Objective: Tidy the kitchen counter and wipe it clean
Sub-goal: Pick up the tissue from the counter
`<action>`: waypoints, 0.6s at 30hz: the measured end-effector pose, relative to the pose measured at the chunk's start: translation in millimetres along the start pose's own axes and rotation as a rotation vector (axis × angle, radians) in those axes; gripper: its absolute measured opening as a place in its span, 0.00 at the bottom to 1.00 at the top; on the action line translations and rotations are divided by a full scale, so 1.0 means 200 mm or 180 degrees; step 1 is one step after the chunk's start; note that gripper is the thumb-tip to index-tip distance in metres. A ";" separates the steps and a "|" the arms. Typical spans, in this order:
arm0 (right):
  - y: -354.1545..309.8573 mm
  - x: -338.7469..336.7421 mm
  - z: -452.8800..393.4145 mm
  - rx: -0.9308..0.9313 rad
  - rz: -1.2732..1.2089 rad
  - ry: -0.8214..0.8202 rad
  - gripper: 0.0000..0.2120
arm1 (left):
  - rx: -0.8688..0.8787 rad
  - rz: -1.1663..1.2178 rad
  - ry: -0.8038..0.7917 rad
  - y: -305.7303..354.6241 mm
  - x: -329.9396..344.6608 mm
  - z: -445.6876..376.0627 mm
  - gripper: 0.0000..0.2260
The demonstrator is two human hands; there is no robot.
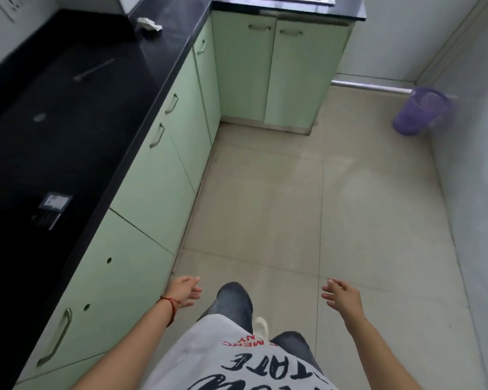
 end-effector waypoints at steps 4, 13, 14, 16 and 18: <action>-0.38 0.10 -0.34 -0.0106 0.0103 -0.0177 0.13 | -0.0151 0.0222 0.0198 0.19 -0.02 -0.20 0.09; -1.09 0.31 -0.97 0.0026 0.0024 -0.0134 0.13 | -0.0071 0.0220 0.0266 1.09 0.02 -0.66 0.10; -1.17 0.33 -1.03 0.0047 0.0004 -0.0122 0.13 | 0.0060 0.0205 0.0185 1.24 0.03 -0.71 0.10; -1.31 0.36 -1.14 0.0055 -0.0014 -0.0088 0.13 | 0.0274 0.0109 0.0045 1.56 0.06 -0.80 0.10; -1.44 0.39 -1.24 0.0077 0.0023 -0.0072 0.13 | 0.0407 0.0015 -0.0007 1.84 0.07 -0.87 0.10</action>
Point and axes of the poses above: each hand's wrist, its own z-axis away from the middle knuckle, its own x-axis out of the palm, y = z × x, the point moved 1 cm from there along -z, towards the middle knuckle, and after that the axes turned 5 degrees about -y, right-handed, at the moved point
